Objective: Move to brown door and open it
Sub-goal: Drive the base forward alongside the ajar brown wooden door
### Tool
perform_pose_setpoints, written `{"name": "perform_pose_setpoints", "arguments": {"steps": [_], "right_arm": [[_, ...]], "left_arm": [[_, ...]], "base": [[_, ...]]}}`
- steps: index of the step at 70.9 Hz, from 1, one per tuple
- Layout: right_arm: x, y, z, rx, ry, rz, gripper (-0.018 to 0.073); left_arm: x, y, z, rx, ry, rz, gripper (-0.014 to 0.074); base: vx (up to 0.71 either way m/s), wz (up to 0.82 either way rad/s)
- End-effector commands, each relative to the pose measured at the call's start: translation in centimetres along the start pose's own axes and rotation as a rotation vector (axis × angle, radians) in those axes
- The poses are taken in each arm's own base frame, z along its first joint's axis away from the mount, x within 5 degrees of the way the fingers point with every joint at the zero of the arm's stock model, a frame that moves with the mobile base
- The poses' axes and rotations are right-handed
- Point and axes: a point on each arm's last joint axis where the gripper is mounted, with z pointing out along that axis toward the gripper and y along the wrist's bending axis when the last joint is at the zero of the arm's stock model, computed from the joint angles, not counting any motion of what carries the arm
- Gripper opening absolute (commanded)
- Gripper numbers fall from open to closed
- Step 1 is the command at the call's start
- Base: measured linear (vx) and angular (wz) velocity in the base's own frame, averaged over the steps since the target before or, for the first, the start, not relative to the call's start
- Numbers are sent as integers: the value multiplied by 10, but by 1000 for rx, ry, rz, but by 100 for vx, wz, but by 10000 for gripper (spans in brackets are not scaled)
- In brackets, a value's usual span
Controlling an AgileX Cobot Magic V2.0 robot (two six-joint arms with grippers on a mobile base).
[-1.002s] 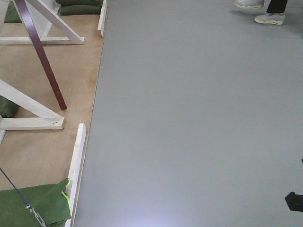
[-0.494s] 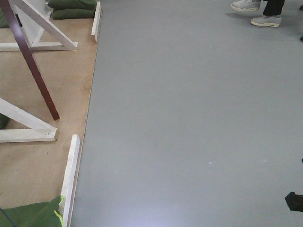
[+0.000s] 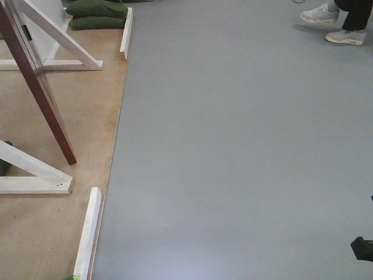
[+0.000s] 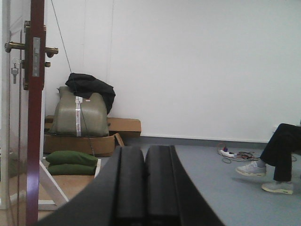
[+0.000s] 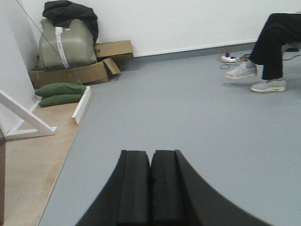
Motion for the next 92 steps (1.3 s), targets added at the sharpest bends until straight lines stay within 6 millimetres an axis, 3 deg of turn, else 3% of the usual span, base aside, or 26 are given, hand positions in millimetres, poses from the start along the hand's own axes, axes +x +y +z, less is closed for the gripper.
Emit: {"name": "perform_pose_setpoints", "arguments": {"steps": [1, 92], "right_arm": [[-7, 0, -1, 1, -86, -13, 0], [-7, 0, -1, 1, -86, -13, 0]], "left_arm": [[0, 0, -2, 12, -79, -18, 11], [0, 0, -2, 12, -79, -18, 11]], "base": [[30, 21], [40, 7]]}}
